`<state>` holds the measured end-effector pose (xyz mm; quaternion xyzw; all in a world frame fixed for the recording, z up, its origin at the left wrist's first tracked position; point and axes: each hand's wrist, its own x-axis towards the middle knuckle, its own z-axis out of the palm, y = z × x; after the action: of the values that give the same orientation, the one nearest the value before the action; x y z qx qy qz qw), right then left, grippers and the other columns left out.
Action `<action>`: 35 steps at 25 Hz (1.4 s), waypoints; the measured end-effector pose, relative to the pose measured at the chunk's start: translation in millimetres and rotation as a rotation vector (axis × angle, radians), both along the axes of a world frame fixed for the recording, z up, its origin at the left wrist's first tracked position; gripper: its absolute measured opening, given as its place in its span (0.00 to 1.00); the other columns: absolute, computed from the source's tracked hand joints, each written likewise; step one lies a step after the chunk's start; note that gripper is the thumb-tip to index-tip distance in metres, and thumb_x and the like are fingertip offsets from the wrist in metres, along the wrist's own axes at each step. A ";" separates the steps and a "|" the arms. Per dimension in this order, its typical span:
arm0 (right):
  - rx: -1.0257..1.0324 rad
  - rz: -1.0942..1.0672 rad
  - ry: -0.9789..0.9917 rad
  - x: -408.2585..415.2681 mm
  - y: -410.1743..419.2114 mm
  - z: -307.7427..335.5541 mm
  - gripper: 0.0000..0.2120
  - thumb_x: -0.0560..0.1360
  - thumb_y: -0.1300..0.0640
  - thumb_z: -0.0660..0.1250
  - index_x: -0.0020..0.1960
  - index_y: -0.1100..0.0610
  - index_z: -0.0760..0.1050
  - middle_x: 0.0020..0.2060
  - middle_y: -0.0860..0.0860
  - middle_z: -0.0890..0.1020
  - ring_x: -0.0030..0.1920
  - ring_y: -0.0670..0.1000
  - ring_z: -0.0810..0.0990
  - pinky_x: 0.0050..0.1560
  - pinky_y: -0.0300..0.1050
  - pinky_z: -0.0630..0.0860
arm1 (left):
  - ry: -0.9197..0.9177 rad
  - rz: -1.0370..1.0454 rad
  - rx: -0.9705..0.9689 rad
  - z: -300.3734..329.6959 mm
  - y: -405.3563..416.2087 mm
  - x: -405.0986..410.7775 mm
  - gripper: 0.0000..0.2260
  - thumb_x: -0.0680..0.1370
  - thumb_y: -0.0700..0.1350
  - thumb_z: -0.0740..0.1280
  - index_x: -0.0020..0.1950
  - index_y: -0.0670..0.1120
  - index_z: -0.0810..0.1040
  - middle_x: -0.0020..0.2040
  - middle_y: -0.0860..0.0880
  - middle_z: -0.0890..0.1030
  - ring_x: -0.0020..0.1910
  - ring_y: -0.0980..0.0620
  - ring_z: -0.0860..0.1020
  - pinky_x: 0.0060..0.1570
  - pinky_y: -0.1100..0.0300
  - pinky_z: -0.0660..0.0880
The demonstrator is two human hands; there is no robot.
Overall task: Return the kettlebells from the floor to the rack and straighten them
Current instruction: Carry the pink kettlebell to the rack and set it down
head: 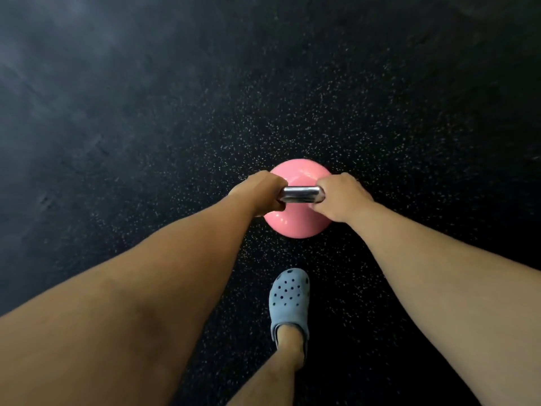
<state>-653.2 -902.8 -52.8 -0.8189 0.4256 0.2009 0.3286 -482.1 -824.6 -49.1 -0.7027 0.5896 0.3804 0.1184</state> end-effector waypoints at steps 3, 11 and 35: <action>0.049 -0.034 -0.041 -29.0 10.8 10.7 0.11 0.69 0.53 0.72 0.35 0.53 0.70 0.35 0.52 0.75 0.39 0.57 0.76 0.38 0.44 0.70 | 0.041 -0.084 -0.004 15.4 3.5 -22.4 0.04 0.72 0.44 0.71 0.45 0.49 0.80 0.38 0.49 0.80 0.39 0.47 0.79 0.39 0.54 0.77; -0.017 -0.529 -0.142 -207.1 36.2 88.3 0.11 0.64 0.54 0.70 0.28 0.55 0.71 0.26 0.49 0.73 0.33 0.55 0.77 0.34 0.41 0.68 | 0.026 -0.533 -0.137 94.3 -56.8 -190.2 0.07 0.71 0.51 0.67 0.45 0.50 0.81 0.38 0.49 0.81 0.36 0.48 0.77 0.37 0.55 0.75; -0.797 -1.571 0.245 -927.0 287.0 382.4 0.08 0.62 0.51 0.66 0.33 0.56 0.79 0.30 0.56 0.83 0.34 0.60 0.83 0.32 0.45 0.78 | 0.454 -1.720 -0.678 386.3 26.2 -1035.9 0.09 0.73 0.53 0.64 0.39 0.48 0.76 0.44 0.46 0.83 0.45 0.42 0.82 0.39 0.56 0.73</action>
<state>-1580.3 -615.8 329.7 -0.3167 0.9350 -0.1593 0.0141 -1518.1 -798.4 337.2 0.0657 0.9924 0.0992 0.0303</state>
